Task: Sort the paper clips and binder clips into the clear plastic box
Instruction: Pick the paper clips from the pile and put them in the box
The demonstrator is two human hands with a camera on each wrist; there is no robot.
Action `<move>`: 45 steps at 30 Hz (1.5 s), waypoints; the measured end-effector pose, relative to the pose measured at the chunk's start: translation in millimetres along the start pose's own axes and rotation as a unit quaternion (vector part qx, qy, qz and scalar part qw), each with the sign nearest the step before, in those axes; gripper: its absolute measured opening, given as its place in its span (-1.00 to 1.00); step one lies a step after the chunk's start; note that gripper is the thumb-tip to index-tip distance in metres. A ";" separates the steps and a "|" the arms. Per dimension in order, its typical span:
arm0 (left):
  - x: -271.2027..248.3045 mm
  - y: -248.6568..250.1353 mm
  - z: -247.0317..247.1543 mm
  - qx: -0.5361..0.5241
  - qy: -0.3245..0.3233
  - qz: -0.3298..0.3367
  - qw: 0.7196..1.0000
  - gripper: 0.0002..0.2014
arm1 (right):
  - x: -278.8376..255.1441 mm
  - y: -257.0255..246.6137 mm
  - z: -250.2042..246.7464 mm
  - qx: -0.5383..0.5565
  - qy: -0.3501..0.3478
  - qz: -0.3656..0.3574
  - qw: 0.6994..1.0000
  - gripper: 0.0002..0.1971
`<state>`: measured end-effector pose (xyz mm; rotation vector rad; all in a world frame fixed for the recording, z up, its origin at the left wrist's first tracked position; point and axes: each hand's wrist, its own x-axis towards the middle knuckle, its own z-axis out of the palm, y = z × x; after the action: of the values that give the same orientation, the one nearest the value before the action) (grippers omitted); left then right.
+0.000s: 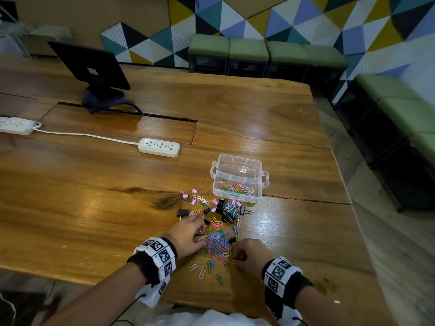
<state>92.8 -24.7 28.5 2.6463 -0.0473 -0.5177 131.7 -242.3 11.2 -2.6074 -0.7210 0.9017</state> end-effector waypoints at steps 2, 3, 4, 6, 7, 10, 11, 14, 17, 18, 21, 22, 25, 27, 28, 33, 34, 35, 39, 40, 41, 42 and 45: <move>-4.8 3.6 6.2 -0.002 -0.034 0.000 0.999 -0.52 | 0.9 -2.7 3.8 0.010 0.010 -0.010 1.000 -0.84; -5.3 4.8 9.7 -0.001 -0.044 -0.002 0.999 -0.46 | 1.9 -4.2 5.6 0.014 0.019 -0.018 1.000 -0.84; -5.0 5.7 13.5 0.000 -0.049 -0.005 0.999 -0.41 | 3.8 -5.8 7.6 0.016 0.028 -0.023 0.999 -0.84; -2.5 8.4 18.5 -0.001 -0.041 -0.008 0.999 -0.40 | 9.0 -10.4 9.6 0.024 0.047 -0.031 0.998 -0.85; 0.1 9.6 20.1 -0.004 -0.034 -0.008 0.999 -0.42 | 12.5 -13.2 10.0 0.030 0.055 -0.035 0.997 -0.84; 9.0 12.4 22.0 -0.045 -0.021 -0.005 0.999 -0.49 | 25.4 -20.9 7.9 0.046 0.085 -0.032 0.995 -0.80; 11.2 12.9 21.4 -0.062 -0.017 -0.007 0.998 -0.50 | 29.0 -22.9 5.7 0.056 0.092 -0.020 0.994 -0.77; 13.5 13.3 16.4 -0.108 0.012 -0.013 0.994 -0.53 | 36.1 -23.4 -2.4 0.062 0.124 -0.027 0.990 -0.76; 4.2 9.7 10.4 -0.094 0.028 -0.010 0.995 -0.56 | 36.2 -20.1 -10.7 0.029 0.115 -0.078 0.990 -0.65; -0.6 7.5 9.7 -0.076 0.015 -0.012 0.997 -0.52 | 35.5 -20.4 -13.6 0.000 0.094 -0.090 0.992 -0.58; -14.9 -0.2 13.0 0.019 -0.069 -0.033 0.997 -0.28 | 36.3 -24.8 -18.7 -0.084 0.019 -0.121 0.989 -0.33; -18.0 -2.2 15.4 0.040 -0.089 -0.039 0.994 -0.24 | 37.4 -26.8 -19.2 -0.110 -0.004 -0.126 0.986 -0.26; -20.9 -7.5 22.3 0.041 -0.088 -0.043 0.994 -0.29 | 39.2 -33.7 -19.4 -0.168 -0.055 -0.124 0.976 -0.13; -19.4 -6.7 23.6 0.019 -0.070 -0.048 0.996 -0.36 | 41.3 -35.8 -16.2 -0.191 -0.072 -0.121 0.972 -0.14; -17.6 -5.5 24.1 0.008 -0.064 -0.050 0.997 -0.39 | 41.7 -36.6 -14.4 -0.196 -0.076 -0.121 0.970 -0.18; -6.4 2.6 24.4 -0.028 -0.040 -0.046 0.998 -0.35 | 30.3 -34.0 -7.9 -0.195 -0.034 -0.162 0.967 -0.46; -4.3 3.2 24.3 -0.037 -0.038 -0.044 0.998 -0.33 | 26.7 -32.4 -7.0 -0.198 -0.023 -0.174 0.964 -0.52; -2.6 3.6 24.3 -0.044 -0.039 -0.042 0.997 -0.32 | 23.5 -30.4 -5.8 -0.201 -0.015 -0.183 0.962 -0.56; 1.2 3.5 23.8 -0.043 -0.049 -0.037 0.997 -0.27 | 17.6 -21.3 -4.5 -0.183 -0.006 -0.176 0.967 -0.60; 1.5 3.7 23.4 -0.040 -0.048 -0.036 0.997 -0.27 | 17.0 -20.0 -5.3 -0.176 -0.007 -0.165 0.970 -0.60; 1.4 3.9 23.3 -0.038 -0.049 -0.033 0.998 -0.27 | 16.9 -19.7 -5.9 -0.165 -0.007 -0.154 0.974 -0.61; 1.2 4.3 23.5 -0.035 -0.050 -0.028 0.998 -0.28 | 17.4 -19.5 -6.3 -0.150 -0.006 -0.146 0.978 -0.62; -1.4 5.4 28.2 -0.042 -0.054 -0.018 0.998 -0.35 | 22.5 -19.1 -6.5 -0.097 -0.002 -0.115 0.989 -0.71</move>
<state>81.4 -41.1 7.8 2.5397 -0.0104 -0.6587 144.3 -214.8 13.1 -2.6126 -1.1350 0.8034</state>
